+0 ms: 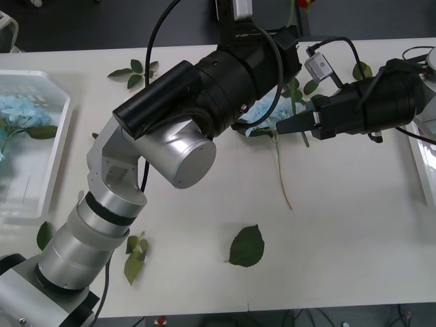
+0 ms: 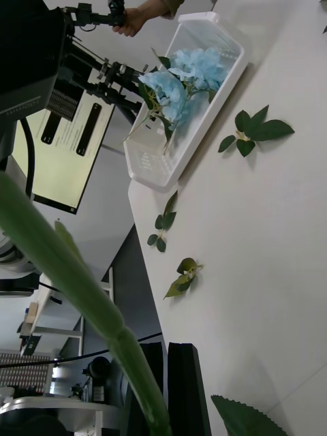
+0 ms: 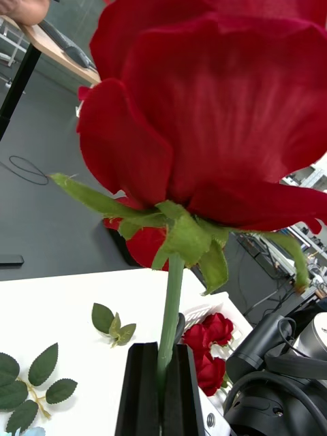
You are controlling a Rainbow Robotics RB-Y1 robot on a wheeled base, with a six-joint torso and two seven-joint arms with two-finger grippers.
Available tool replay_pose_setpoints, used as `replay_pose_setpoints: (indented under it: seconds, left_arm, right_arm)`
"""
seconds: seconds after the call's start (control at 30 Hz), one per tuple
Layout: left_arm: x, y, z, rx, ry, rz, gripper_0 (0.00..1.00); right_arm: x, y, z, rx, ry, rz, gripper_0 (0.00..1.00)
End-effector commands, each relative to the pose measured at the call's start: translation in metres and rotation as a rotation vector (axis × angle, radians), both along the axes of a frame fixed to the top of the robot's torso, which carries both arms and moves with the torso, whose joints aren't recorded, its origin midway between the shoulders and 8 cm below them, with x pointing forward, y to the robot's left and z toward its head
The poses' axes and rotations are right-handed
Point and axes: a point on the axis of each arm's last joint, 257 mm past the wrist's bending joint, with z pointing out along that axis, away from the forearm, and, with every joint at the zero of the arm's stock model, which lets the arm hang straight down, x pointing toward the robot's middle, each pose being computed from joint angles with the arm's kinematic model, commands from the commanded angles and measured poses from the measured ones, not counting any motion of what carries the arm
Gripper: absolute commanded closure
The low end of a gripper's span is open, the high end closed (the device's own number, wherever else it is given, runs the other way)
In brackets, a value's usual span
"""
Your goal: Place the red flowers into the right box and the blue flowers into the left box. If a person shows an open palm, hand one flower to the person first, then continue sorting.
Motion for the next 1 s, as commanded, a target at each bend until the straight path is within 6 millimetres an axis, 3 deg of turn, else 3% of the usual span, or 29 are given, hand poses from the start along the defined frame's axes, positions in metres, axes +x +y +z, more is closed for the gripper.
replay_pose_setpoints:
  seconds: [0.03,0.13,0.5,0.63,0.83,0.9,0.93,0.97,1.0]
  left_arm:
    - [-0.011,-0.002,0.022,-0.086,0.002,-0.021,0.24]
    - [-0.011,-0.002,0.022,-0.086,0.002,-0.021,0.0]
    - [-0.011,-0.002,0.022,-0.086,0.002,-0.021,0.0]
    - [-0.011,-0.002,0.022,-0.086,0.002,-0.021,0.0]
    - [-0.011,-0.002,0.022,-0.086,0.002,-0.021,0.0]
    - [-0.011,-0.002,0.022,-0.086,0.002,-0.021,0.0]
    - [-0.011,-0.002,0.022,-0.086,0.002,-0.021,0.0]
    - [-0.011,-0.002,0.022,-0.086,0.002,-0.021,0.0]
    - [-0.011,-0.002,0.022,-0.086,0.002,-0.021,0.0]
  right_arm:
    - [0.002,0.008,0.021,0.014,-0.043,0.013,1.0]
    - [0.002,0.006,0.02,0.01,-0.038,0.011,1.0]
    - [0.007,-0.006,0.022,-0.014,-0.03,-0.015,1.0]
    - [0.02,-0.034,0.012,-0.122,-0.062,-0.066,1.0]
    - [0.054,-0.12,-0.003,-0.389,-0.091,-0.25,1.0]
    - [0.07,-0.163,-0.007,-0.502,-0.106,-0.348,1.0]
    - [0.079,-0.196,-0.006,-0.573,-0.118,-0.419,1.0]
    - [0.082,-0.208,-0.004,-0.595,-0.124,-0.444,1.0]
    - [0.088,-0.235,0.001,-0.637,-0.136,-0.498,1.0]
